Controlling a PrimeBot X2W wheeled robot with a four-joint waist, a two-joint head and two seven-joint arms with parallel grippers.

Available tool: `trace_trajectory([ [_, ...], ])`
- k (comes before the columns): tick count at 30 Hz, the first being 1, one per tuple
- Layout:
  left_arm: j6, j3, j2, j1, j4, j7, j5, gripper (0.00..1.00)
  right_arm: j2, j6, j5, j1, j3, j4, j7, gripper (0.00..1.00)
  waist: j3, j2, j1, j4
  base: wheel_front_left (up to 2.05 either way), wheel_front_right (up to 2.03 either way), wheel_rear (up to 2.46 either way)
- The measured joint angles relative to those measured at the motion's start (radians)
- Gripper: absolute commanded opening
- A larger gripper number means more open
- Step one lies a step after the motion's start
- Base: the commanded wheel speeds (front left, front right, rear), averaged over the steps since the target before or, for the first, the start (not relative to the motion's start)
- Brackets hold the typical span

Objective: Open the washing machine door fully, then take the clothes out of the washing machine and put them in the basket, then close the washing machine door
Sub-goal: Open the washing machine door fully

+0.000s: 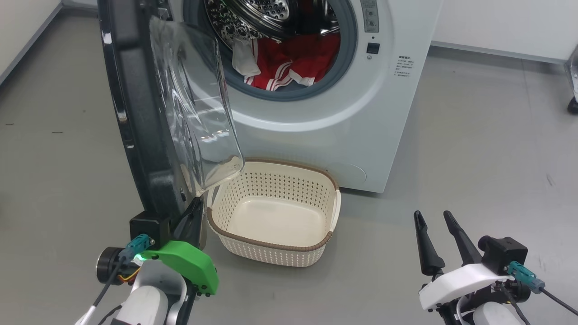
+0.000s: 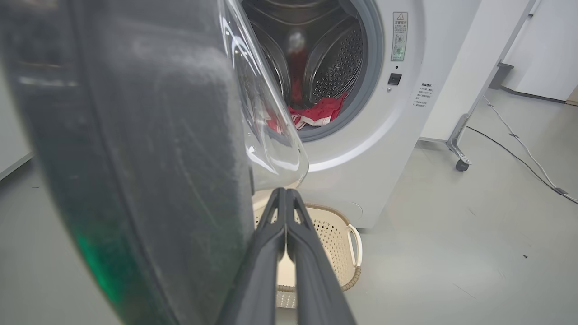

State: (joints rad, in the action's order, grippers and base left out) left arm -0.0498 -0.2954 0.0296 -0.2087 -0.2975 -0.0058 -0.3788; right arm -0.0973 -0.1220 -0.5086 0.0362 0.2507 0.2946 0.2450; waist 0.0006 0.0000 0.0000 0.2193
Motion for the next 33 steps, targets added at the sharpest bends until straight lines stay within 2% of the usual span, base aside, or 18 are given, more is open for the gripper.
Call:
trace_trajectory([
  [13, -0.016, 0.051, 0.017, 0.000, 0.002, -0.015, -0.020, 0.00, -0.008, 0.000, 0.000, 0.000, 0.016, -0.009, 0.000, 1.00, 0.032, 0.0000, 0.0000, 0.061, 0.00, 0.00, 0.00],
  [33, -0.044, 0.226, 0.074, -0.001, 0.021, -0.050, -0.077, 0.00, -0.049, 0.000, 0.010, 0.033, 0.056, -0.018, 0.000, 1.00, 0.139, 0.0000, 0.0000, 0.103, 0.00, 0.00, 0.00],
])
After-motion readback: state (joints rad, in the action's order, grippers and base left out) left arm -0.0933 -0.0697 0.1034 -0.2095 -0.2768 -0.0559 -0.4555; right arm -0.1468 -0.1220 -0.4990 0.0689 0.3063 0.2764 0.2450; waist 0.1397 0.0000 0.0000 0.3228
